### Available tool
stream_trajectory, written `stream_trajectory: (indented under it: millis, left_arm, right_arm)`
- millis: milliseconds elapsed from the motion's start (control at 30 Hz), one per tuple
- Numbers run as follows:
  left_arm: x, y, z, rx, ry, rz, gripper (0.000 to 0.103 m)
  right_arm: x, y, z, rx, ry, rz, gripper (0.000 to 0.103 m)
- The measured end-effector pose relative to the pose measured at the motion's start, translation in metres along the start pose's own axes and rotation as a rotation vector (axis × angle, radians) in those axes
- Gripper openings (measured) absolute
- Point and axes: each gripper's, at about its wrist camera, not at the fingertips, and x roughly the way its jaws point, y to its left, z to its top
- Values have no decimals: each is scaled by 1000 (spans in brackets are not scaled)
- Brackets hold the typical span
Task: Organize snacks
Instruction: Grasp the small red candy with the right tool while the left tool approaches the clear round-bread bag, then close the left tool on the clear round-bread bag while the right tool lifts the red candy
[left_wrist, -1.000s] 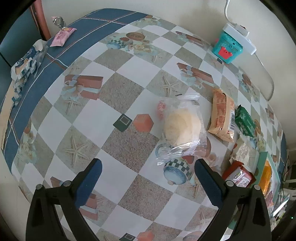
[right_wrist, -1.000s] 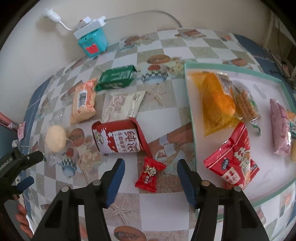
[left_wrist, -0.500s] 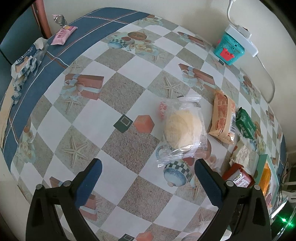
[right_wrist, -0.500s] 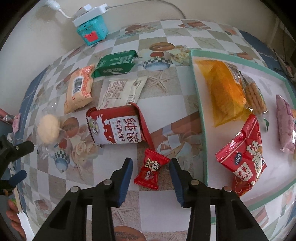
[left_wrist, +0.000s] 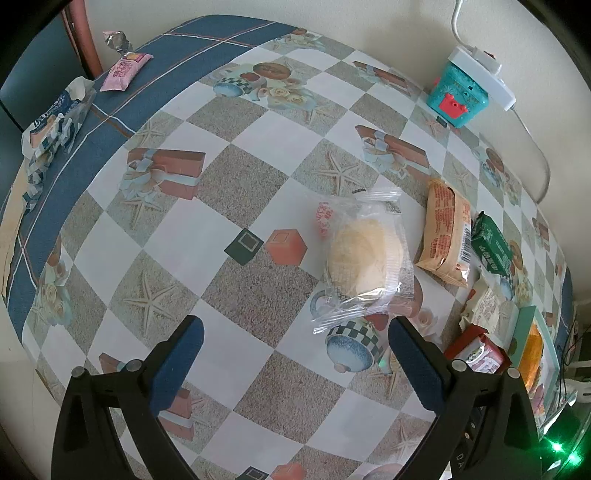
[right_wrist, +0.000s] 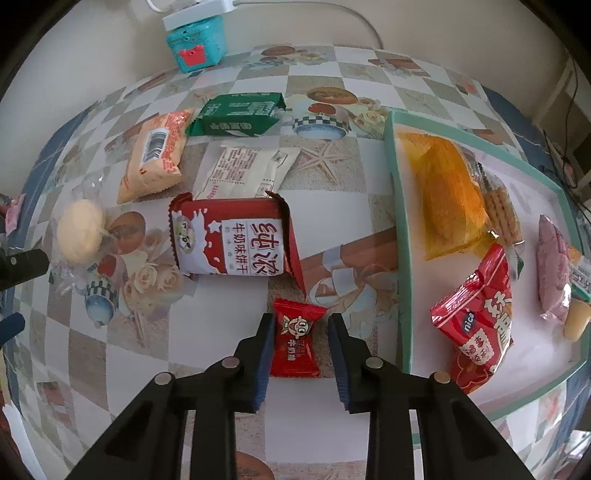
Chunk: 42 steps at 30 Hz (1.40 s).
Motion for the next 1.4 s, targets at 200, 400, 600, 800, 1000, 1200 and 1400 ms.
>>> stream_trajectory:
  millis: [200,400,600,800,1000,1200,1400]
  left_arm:
    - [4,-1,2,-6,4,5,100]
    - [9,-7,6,-2,7,4,100]
    - [14,-18,9,-15,7,-15,100]
    - [25,-26,18,-32,-6,-28,100]
    - [35,-30,29,-31,-28,-23,100]
    - [39,-41,32,6,-47,-11,100]
    - [44,-48,32,25,-39,-19,65]
  right_arm:
    - [-1,-2,-1,2,-15,-9,21]
    - [0,-13,4,22,-25,4,20]
    - [-2,-27,9,37,-32,20,20]
    - [-8,-26,10,43,-52,25,20]
    - [-10,-27,10,50,-56,31,20]
    - [-7,-28,11,57,-51,37,20]
    - [-7,-30,11,62,-50,40,20]
